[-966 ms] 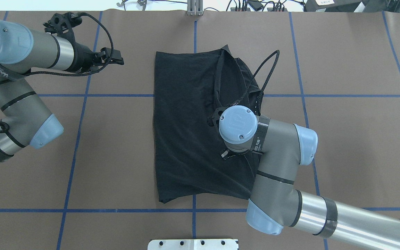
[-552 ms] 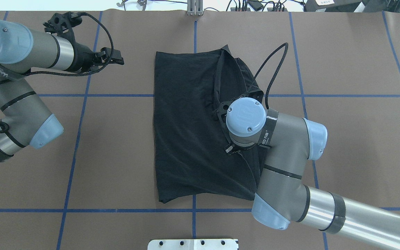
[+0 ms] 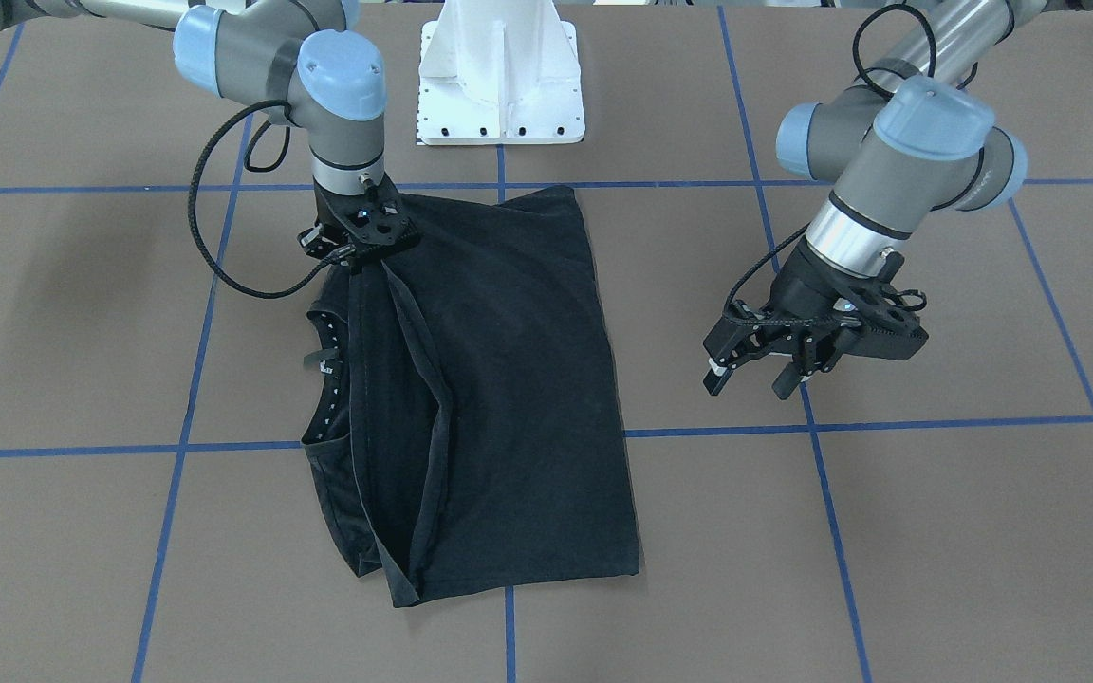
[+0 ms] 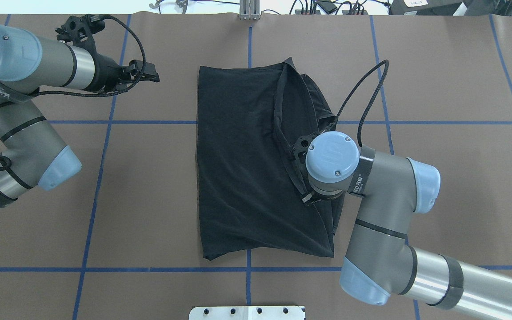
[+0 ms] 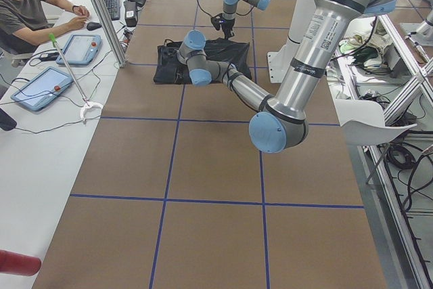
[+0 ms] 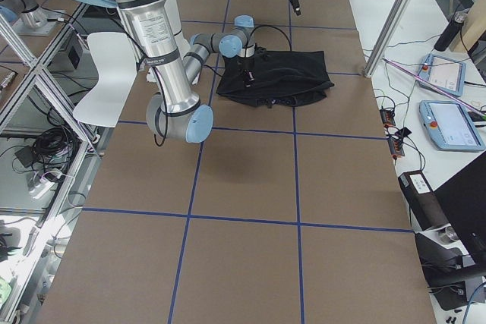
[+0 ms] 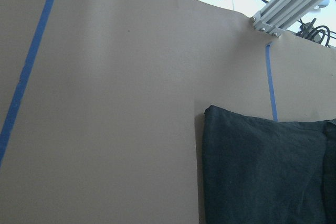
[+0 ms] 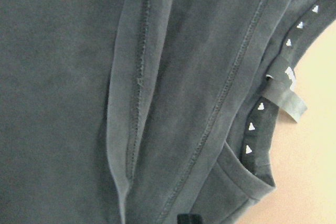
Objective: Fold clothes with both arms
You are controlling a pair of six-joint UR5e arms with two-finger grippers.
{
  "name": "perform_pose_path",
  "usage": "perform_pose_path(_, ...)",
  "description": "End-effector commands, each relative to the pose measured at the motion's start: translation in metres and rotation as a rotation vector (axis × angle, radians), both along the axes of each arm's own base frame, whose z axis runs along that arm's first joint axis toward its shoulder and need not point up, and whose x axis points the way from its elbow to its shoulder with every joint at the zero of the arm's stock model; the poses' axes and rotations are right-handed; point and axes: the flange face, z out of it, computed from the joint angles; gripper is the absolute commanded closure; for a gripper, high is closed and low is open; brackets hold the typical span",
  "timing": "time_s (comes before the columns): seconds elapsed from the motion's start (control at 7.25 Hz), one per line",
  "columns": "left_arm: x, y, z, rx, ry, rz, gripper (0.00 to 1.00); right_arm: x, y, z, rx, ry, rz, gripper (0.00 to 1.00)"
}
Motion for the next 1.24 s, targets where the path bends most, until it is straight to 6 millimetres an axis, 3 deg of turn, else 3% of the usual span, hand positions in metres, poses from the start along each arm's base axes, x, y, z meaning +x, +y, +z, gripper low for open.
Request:
perform_pose_path(0.0, 0.000, 0.000, 0.001, -0.011, 0.004, -0.003, 0.00, -0.037, 0.005, -0.018, -0.002, 0.000, -0.013, 0.27)
perform_pose_path(0.41, 0.000, 0.000, 0.001, -0.011, 0.003, -0.004, 0.00, -0.041, 0.005, -0.015, 0.022, 0.014, -0.020, 0.30)
perform_pose_path(0.83, 0.000, 0.000, 0.004, -0.013, -0.001, -0.003, 0.00, -0.046, 0.003, -0.004, 0.017, 0.035, -0.021, 0.43)
perform_pose_path(0.97, 0.001, -0.001, 0.003, -0.012, 0.000, -0.003, 0.00, -0.047, 0.004, -0.006, 0.017, 0.032, -0.023, 0.77)
perform_pose_path(1.1, 0.001, -0.001, 0.003, -0.013, 0.001, -0.004, 0.00, -0.043, 0.000, -0.007, 0.016, 0.029, -0.021, 1.00)
